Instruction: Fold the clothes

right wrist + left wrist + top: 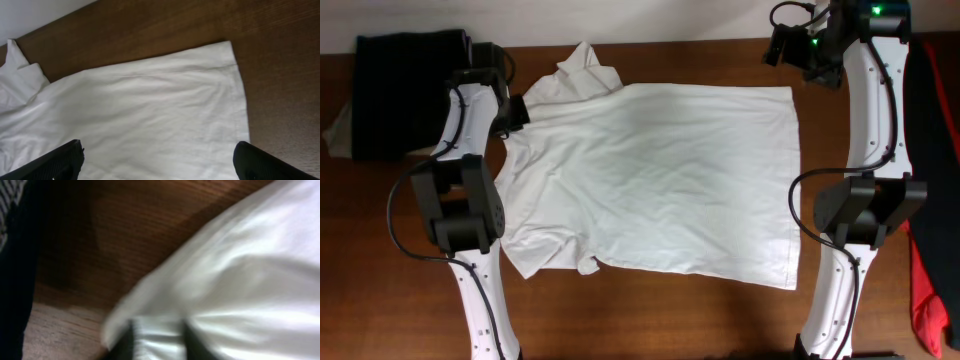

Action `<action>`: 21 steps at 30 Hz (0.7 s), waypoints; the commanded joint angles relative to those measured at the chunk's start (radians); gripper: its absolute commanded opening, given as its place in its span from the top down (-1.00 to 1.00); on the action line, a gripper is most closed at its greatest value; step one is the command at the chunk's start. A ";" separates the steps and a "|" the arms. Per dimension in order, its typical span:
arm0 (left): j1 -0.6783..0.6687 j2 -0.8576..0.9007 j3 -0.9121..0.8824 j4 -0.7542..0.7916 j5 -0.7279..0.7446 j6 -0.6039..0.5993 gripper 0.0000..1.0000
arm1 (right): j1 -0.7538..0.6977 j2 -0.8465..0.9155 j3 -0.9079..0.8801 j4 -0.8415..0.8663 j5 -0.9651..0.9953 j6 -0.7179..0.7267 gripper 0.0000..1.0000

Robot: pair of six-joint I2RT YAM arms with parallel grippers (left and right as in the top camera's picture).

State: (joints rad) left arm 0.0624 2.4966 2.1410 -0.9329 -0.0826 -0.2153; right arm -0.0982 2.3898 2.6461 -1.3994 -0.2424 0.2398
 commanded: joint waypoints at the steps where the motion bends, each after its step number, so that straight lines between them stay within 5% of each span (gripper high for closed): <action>1: -0.007 0.021 0.087 -0.045 -0.023 0.075 -0.32 | 0.000 -0.003 -0.006 0.000 -0.009 0.003 -0.97; 5: -0.033 0.014 0.334 -0.222 -0.023 0.083 -0.95 | 0.000 -0.003 -0.006 0.001 -0.009 0.003 -0.97; 14: -0.067 0.010 0.847 -0.755 0.087 0.082 -0.98 | 0.000 -0.003 -0.006 0.001 -0.009 0.003 -0.97; 21: -0.074 -0.169 0.787 -0.755 0.175 0.082 -0.98 | 0.000 -0.003 -0.006 0.001 -0.009 0.003 -0.97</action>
State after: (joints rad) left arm -0.0055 2.4645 2.9746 -1.6867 0.0395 -0.1490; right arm -0.0982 2.3898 2.6457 -1.3991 -0.2424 0.2394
